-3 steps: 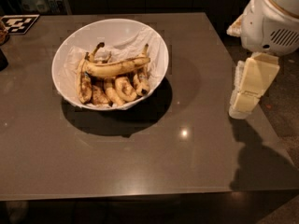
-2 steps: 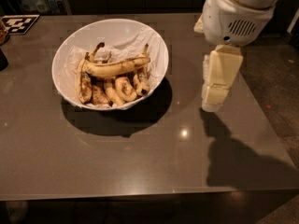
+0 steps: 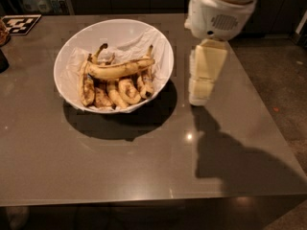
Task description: Pick banana from white bowl
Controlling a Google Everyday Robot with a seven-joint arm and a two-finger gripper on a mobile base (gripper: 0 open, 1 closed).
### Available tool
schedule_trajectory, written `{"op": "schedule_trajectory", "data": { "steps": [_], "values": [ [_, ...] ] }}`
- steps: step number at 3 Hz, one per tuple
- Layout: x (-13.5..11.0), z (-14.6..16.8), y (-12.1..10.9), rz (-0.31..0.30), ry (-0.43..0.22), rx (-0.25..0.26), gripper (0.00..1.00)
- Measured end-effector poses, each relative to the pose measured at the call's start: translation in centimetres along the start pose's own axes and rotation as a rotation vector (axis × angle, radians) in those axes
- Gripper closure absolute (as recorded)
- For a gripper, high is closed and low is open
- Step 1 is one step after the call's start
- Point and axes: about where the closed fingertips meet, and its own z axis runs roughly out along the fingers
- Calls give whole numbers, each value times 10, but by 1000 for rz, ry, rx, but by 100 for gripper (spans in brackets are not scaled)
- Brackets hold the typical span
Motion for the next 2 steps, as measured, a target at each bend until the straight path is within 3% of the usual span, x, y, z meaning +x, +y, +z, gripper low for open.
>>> {"op": "schedule_trajectory", "data": {
  "steps": [1,2],
  "values": [
    [-34,16,-29,-35,8,-29,0],
    [-70,29,-51,-123,-7,-44,0]
  ]
}}
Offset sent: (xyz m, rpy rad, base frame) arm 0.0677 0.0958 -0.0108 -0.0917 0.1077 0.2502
